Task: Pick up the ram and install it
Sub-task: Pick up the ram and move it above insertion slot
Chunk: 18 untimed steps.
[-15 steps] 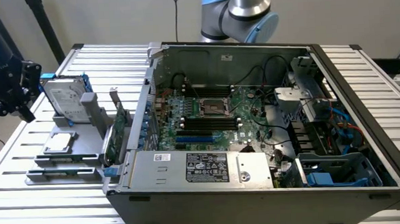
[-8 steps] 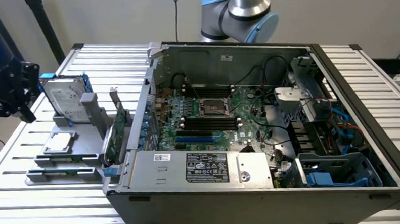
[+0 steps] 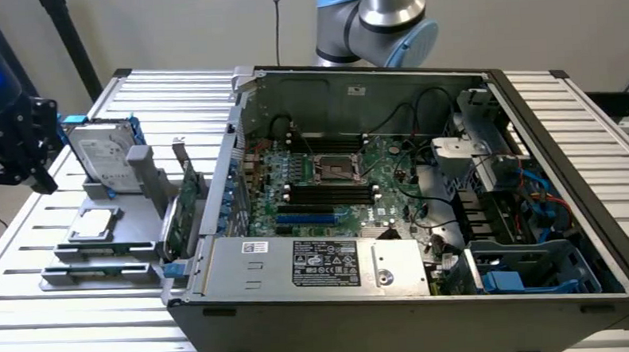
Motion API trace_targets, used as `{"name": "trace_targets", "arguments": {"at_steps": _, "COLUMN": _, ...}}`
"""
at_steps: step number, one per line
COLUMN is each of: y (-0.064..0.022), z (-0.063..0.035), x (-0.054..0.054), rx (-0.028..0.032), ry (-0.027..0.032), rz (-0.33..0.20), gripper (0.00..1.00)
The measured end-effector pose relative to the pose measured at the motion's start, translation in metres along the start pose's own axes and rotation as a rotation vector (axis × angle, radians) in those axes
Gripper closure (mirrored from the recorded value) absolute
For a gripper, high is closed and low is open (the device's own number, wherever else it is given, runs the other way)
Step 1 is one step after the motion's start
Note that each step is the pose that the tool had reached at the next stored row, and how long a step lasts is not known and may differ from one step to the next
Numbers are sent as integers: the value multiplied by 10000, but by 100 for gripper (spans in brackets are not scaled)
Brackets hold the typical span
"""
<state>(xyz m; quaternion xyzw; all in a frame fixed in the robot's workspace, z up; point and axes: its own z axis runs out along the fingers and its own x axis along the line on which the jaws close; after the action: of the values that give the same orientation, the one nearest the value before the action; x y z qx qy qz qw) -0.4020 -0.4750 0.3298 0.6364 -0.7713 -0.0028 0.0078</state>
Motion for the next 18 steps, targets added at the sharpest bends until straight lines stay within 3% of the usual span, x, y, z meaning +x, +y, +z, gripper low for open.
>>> {"name": "trace_targets", "arguments": {"at_steps": 11, "y": 1, "z": 2, "x": 0, "rx": 18, "ry": 27, "rz": -2006, "gripper": 89}}
{"name": "trace_targets", "arguments": {"at_steps": 18, "y": 1, "z": 2, "x": 2, "rx": 18, "ry": 29, "rz": -2070, "gripper": 89}}
